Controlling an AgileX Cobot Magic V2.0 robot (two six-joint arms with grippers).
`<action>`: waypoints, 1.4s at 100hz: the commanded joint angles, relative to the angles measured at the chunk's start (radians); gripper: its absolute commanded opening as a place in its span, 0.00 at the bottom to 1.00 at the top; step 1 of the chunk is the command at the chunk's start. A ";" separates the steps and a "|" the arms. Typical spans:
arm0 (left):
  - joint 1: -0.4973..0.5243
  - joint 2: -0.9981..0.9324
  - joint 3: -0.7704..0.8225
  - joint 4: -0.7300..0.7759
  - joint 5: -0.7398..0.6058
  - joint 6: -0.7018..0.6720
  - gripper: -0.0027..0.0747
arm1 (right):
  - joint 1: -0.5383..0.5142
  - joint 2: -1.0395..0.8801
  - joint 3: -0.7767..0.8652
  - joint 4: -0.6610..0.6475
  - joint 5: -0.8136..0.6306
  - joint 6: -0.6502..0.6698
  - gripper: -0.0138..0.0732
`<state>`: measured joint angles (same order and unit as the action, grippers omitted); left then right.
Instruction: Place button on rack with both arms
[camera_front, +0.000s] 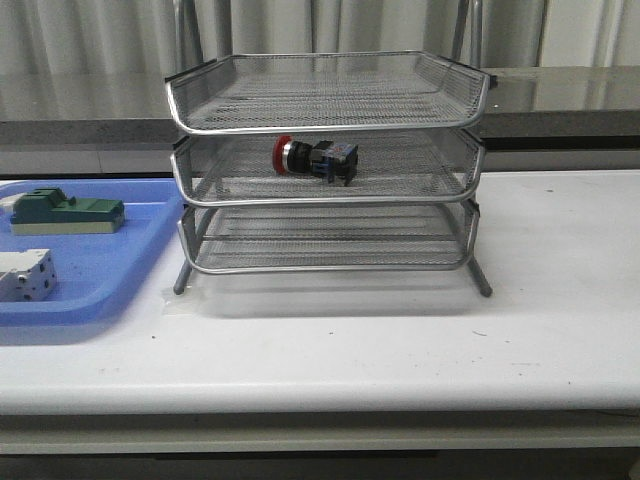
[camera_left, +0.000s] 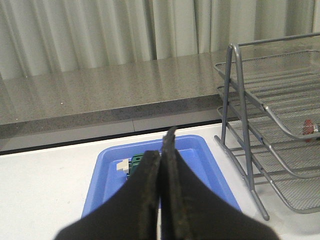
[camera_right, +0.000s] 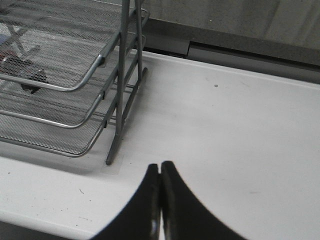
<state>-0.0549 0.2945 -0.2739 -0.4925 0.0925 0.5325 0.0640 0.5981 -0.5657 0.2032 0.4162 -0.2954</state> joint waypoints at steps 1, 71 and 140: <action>0.001 0.008 -0.030 -0.013 -0.066 -0.010 0.01 | -0.008 -0.007 -0.018 -0.003 -0.082 0.002 0.09; 0.001 0.008 -0.030 -0.013 -0.066 -0.010 0.01 | -0.008 -0.520 0.462 -0.248 -0.358 0.321 0.09; 0.001 0.008 -0.030 -0.013 -0.066 -0.010 0.01 | -0.008 -0.624 0.594 -0.247 -0.425 0.322 0.09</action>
<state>-0.0549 0.2945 -0.2739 -0.4925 0.0925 0.5325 0.0640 -0.0083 0.0271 -0.0336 0.0819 0.0256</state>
